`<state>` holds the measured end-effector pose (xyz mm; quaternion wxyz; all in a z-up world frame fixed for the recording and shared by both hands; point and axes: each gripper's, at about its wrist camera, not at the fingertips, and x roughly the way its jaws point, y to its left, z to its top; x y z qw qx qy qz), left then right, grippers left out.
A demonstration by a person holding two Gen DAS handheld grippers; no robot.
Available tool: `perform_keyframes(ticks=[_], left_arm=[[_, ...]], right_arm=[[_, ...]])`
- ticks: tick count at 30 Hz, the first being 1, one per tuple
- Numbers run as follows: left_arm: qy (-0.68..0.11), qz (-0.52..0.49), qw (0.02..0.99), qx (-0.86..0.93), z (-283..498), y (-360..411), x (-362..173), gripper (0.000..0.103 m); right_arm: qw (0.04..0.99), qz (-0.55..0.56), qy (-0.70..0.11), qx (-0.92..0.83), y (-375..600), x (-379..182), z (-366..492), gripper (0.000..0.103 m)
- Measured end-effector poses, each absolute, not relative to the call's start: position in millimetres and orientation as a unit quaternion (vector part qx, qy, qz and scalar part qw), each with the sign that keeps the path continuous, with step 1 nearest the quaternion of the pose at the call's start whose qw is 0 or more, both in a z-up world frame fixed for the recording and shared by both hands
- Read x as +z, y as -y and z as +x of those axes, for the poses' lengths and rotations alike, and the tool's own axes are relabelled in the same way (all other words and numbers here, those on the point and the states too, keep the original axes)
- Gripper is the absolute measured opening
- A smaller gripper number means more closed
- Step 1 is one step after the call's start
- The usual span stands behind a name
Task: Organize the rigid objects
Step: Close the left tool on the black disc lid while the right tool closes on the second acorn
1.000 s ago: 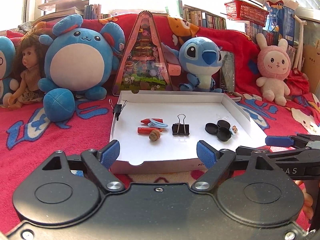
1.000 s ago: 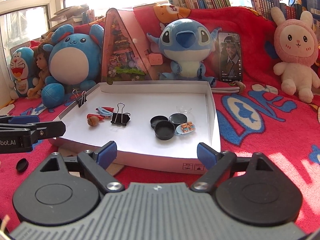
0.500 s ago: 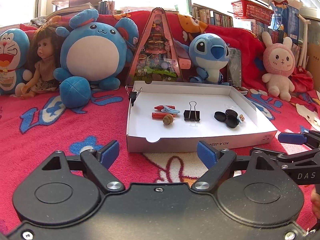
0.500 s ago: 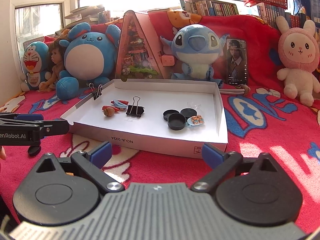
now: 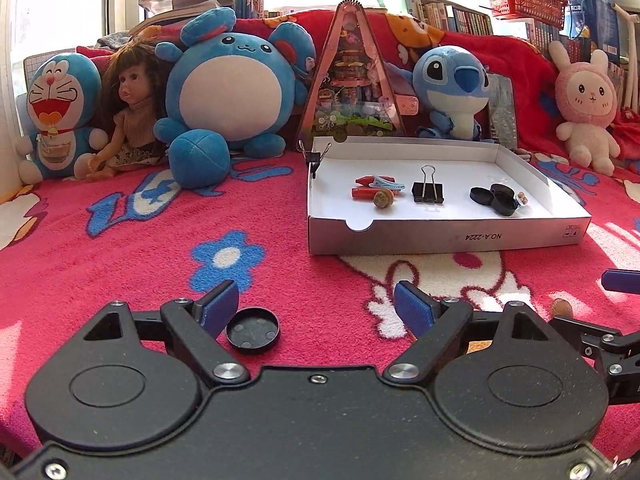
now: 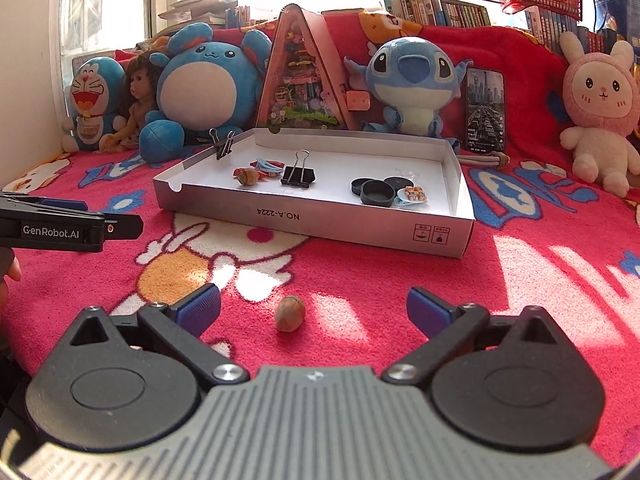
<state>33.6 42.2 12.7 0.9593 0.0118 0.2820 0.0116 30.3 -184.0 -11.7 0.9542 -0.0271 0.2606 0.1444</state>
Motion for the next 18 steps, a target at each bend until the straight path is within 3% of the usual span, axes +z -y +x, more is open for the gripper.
perform_keyframes(ticks=[18], left_arm=[[-0.305, -0.024, 0.95, 0.054, 36, -67, -7, 0.082]], right_arm=[[0.96, -0.046, -0.248, 0.121, 173, -23, 18, 0.102]])
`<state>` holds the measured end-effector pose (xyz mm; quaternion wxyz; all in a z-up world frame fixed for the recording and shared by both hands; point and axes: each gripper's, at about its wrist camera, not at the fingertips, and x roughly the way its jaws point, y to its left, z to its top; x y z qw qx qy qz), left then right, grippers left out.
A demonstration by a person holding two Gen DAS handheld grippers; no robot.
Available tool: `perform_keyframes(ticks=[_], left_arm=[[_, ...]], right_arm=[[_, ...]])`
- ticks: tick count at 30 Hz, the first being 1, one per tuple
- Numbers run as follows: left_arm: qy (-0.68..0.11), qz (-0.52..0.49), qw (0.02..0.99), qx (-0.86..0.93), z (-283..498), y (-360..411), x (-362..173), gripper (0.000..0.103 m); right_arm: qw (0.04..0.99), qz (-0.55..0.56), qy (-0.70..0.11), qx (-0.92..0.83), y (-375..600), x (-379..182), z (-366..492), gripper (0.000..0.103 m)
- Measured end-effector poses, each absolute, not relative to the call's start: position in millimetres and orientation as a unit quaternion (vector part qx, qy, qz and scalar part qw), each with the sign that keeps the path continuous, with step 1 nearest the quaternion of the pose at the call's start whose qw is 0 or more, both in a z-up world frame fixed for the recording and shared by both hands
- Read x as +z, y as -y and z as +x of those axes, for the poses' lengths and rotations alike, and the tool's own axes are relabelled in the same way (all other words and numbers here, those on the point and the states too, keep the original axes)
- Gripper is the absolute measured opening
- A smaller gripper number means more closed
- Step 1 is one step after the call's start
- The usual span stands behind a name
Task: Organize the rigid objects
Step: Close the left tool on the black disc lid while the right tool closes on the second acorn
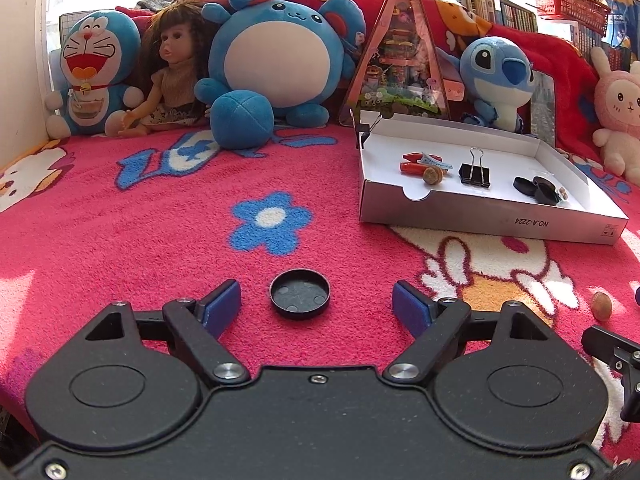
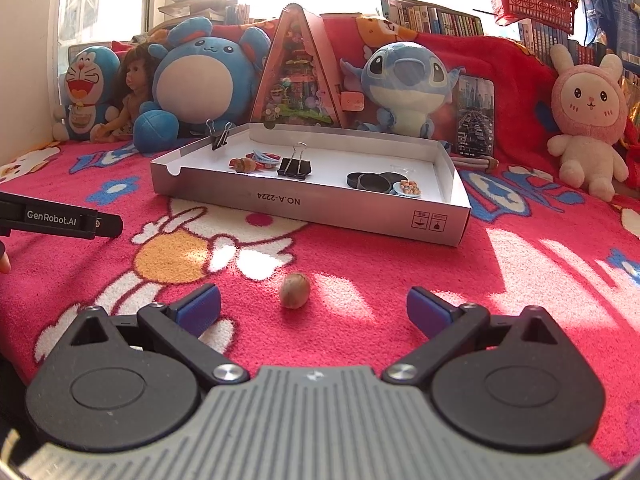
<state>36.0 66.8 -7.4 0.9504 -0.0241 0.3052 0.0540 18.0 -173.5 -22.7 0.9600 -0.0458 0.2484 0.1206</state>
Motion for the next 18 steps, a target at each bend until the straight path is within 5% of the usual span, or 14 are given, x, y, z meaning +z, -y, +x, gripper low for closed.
perform_keyframes(ticks=[11, 18], left_arm=[[-0.305, -0.025, 0.951, 0.05, 34.8, -66.5, -8.1, 0.066], [-0.303, -0.023, 0.952, 0.039, 33.5, -62.8, -5.4, 0.03]], right_arm=[[0.958, -0.035, -0.254, 0.125, 172.4, -23.1, 15.1, 0.087], [0.957, -0.03, -0.253, 0.136, 169.5, -20.3, 12.4, 0.036]])
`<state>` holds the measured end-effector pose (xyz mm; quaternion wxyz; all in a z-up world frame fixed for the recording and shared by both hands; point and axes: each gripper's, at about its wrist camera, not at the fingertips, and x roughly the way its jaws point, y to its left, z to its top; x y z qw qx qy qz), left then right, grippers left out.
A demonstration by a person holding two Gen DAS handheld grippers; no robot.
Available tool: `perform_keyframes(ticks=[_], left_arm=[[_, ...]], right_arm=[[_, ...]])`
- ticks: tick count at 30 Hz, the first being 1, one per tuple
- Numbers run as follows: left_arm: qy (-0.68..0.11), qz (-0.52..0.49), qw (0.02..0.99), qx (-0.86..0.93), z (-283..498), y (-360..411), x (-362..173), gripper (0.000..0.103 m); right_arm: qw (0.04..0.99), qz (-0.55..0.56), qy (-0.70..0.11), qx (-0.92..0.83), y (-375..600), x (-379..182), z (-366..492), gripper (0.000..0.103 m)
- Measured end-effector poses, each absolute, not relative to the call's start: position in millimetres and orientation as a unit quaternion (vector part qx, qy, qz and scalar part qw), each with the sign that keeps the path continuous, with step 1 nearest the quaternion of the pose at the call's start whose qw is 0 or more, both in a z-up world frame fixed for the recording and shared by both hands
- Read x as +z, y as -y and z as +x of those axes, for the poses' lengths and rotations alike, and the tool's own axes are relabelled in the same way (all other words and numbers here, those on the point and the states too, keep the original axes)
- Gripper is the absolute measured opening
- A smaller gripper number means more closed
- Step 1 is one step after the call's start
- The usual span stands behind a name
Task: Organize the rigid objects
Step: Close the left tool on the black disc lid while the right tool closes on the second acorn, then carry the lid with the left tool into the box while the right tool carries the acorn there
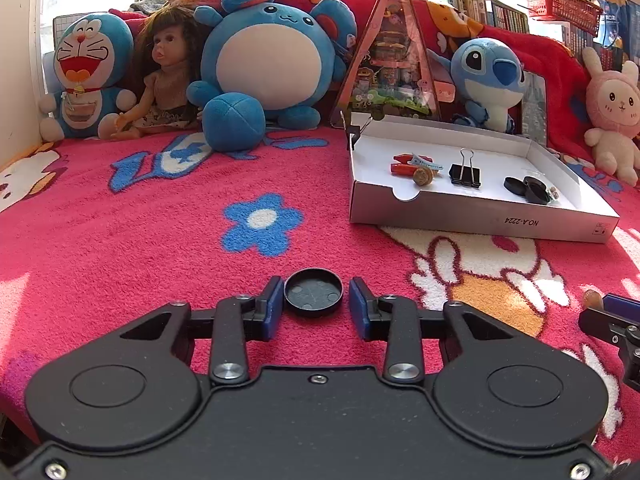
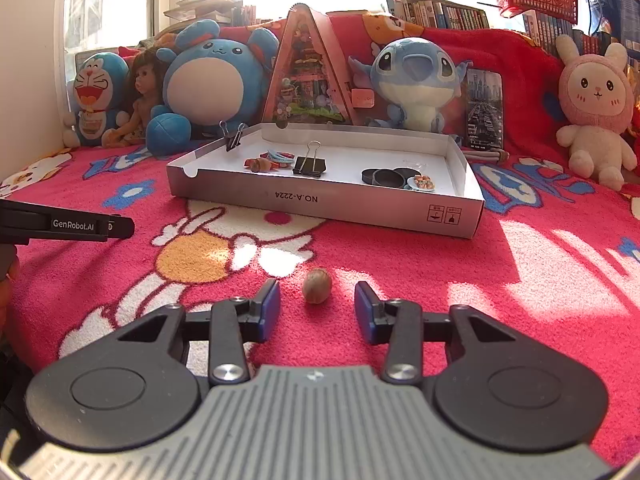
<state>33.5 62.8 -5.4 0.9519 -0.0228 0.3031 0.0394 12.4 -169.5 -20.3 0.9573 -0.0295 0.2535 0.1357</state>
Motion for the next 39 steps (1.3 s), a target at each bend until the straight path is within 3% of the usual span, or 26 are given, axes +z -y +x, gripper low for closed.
perform_keyframes(ticks=[4, 7, 39], left_arm=[[-0.303, -0.022, 0.952, 0.037, 33, -59, -3, 0.03], [-0.303, -0.026, 0.952, 0.03, 34, -56, -1, 0.03], [-0.266, -0.013, 0.962, -0.056, 70, 1, 40, 0.03]], right_arm=[[0.957, -0.034, -0.253, 0.139, 168, -20, 12, 0.022], [0.957, -0.035, -0.252, 0.138, 166, -19, 11, 0.018], [0.973, -0.025, -0.206, 0.104, 176, 11, 37, 0.017]])
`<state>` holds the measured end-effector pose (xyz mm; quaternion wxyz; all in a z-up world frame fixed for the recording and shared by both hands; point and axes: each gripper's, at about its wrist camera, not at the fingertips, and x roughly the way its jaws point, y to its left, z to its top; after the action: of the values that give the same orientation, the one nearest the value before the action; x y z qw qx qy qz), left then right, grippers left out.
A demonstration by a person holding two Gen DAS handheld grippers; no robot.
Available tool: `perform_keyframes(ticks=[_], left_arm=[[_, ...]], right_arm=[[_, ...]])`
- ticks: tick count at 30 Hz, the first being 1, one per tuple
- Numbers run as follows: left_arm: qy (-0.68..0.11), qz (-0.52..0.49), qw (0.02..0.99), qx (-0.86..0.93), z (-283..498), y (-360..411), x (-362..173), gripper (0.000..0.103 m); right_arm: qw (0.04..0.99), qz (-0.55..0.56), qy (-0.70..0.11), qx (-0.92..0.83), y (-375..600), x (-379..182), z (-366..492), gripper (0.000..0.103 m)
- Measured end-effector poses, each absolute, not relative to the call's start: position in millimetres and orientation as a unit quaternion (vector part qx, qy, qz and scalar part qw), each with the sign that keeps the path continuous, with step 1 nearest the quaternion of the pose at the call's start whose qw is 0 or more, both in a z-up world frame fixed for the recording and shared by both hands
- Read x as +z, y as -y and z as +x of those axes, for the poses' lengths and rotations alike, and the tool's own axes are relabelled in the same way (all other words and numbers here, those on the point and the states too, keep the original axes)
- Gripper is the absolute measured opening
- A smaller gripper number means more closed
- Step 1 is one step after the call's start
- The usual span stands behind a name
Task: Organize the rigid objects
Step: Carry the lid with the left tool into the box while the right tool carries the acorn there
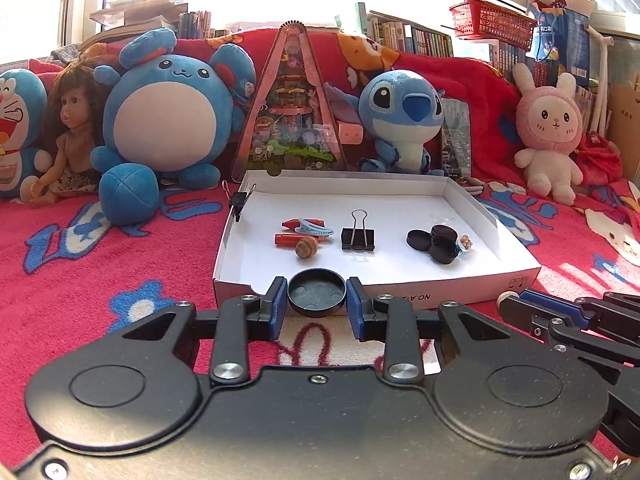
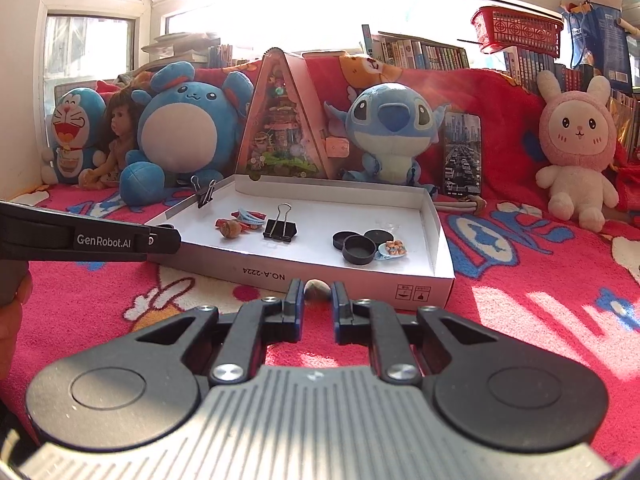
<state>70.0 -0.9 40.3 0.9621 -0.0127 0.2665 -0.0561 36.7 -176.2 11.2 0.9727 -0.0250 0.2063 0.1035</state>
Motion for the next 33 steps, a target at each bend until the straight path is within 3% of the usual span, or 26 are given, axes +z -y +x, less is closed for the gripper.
perform_keyframes(ticks=[33], left_arm=[[-0.308, -0.011, 0.949, -0.059, 156, 36, 21, 0.03]], right_arm=[[0.974, 0.011, -0.225, 0.041, 195, 8, 119, 0.017]])
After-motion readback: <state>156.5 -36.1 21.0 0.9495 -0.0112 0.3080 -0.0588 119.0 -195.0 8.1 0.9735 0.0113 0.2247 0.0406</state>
